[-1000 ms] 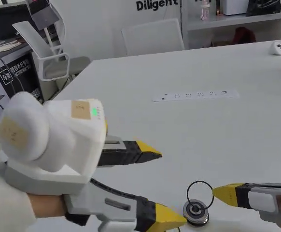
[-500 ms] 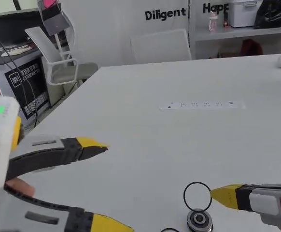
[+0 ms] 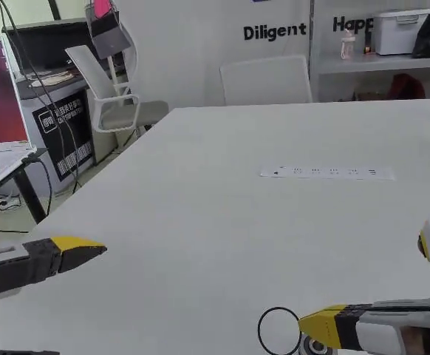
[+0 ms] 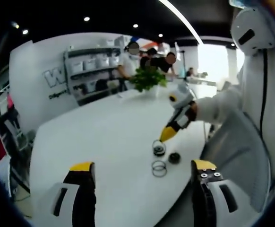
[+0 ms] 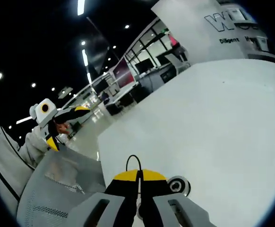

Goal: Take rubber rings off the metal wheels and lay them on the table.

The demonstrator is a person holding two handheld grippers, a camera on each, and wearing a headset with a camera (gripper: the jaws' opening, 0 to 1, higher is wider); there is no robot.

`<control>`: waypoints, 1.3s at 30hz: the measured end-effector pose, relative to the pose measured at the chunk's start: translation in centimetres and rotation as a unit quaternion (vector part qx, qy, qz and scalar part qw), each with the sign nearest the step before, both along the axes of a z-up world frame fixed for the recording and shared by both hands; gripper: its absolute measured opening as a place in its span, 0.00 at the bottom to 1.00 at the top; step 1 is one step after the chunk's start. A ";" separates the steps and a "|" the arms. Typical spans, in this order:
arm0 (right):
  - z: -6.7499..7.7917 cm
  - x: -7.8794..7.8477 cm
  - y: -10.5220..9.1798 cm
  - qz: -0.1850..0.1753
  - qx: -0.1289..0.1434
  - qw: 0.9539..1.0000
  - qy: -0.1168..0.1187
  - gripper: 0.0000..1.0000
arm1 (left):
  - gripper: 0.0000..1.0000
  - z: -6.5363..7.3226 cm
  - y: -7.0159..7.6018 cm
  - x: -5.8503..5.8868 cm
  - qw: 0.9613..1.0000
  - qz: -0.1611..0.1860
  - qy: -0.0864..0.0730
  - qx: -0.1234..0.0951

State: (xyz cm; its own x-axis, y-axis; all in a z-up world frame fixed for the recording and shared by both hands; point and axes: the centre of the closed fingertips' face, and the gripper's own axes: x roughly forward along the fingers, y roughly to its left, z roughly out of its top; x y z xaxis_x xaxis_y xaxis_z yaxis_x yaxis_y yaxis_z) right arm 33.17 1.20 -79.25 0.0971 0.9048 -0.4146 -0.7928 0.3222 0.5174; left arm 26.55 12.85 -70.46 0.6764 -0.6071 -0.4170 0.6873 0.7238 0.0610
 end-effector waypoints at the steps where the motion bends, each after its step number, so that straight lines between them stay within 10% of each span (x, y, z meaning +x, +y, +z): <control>1: -0.2 -0.1 0.2 0.004 -0.003 1.000 0.001 0.00 | 0.86 -0.1 0.1 -0.2 1.000 0.004 0.001 -0.004; 16: -4.6 -1.2 1.1 0.042 -0.055 0.997 0.037 0.00 | 0.92 -2.5 0.3 -2.0 0.998 0.030 0.038 -0.027; 39: -6.4 -0.6 1.1 0.044 -0.094 0.994 -0.019 0.03 | 0.90 -3.3 -0.2 -3.2 0.997 0.016 0.077 -0.015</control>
